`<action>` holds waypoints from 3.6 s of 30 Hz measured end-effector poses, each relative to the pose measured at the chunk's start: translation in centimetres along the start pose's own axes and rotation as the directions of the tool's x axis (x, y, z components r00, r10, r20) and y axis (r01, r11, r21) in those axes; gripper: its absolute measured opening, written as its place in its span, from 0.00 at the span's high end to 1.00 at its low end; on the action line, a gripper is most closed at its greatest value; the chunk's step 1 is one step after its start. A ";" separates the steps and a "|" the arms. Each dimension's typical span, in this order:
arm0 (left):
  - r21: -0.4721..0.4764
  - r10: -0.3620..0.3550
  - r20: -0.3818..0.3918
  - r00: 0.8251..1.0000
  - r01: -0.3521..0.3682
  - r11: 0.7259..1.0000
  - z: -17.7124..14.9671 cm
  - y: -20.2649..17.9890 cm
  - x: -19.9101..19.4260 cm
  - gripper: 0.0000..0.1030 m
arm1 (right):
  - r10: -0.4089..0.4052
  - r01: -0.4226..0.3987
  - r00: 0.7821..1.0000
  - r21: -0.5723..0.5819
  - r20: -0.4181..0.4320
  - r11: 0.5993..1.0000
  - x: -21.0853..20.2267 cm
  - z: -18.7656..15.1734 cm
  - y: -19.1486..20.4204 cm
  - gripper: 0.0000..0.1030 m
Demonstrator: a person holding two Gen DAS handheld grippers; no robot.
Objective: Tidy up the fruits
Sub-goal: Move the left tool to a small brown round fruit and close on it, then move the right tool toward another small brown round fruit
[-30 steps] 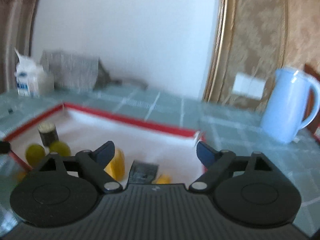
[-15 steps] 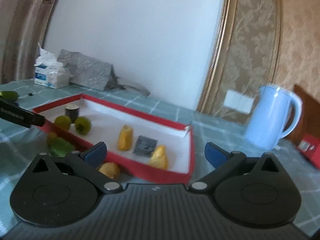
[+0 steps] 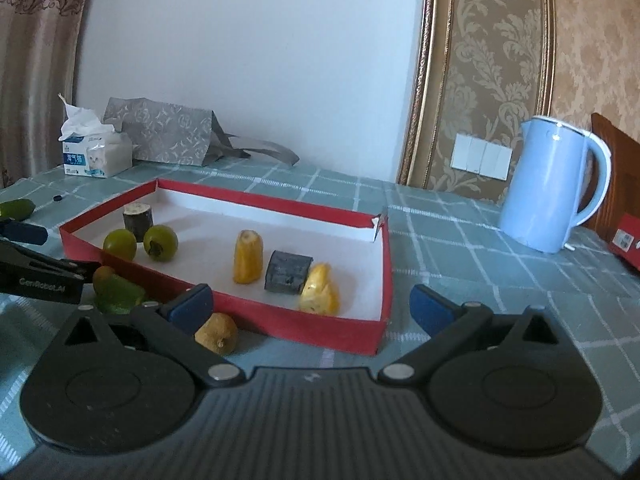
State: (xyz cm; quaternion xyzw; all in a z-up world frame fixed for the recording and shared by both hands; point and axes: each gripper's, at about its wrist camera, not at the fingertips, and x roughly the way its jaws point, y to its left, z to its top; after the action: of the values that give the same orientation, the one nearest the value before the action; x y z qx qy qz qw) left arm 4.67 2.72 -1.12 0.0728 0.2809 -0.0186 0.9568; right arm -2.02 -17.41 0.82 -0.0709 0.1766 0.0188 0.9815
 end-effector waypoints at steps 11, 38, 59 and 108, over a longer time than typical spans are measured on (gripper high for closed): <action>-0.019 -0.039 0.046 0.998 0.040 0.999 -0.4 0.8 -1.5 0.15 | 0.028 -0.024 0.998 0.065 -0.054 0.998 0.8 0.0 -0.9 0.00; 0.040 -0.147 -0.010 0.989 0.147 0.988 -0.2 -1.1 0.0 0.07 | 0.035 -0.030 0.996 0.069 -0.076 0.997 1.4 -0.2 -0.9 0.00; 0.074 -0.186 -0.018 0.982 0.187 0.980 -0.5 -1.1 -0.4 0.74 | 0.041 -0.023 0.986 0.112 -0.161 0.993 2.8 -0.7 -1.6 0.12; 0.097 -0.166 -0.010 0.986 0.166 0.981 -0.7 -1.4 -0.6 0.74 | 0.094 -0.075 0.976 0.107 -0.197 0.992 4.0 -0.9 1.7 0.17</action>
State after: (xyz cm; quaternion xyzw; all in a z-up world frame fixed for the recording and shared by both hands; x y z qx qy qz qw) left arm 3.71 1.44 -1.58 0.0958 0.2855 -0.1118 0.9470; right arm 1.35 -15.86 -1.67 -0.0164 0.2785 0.0445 0.9593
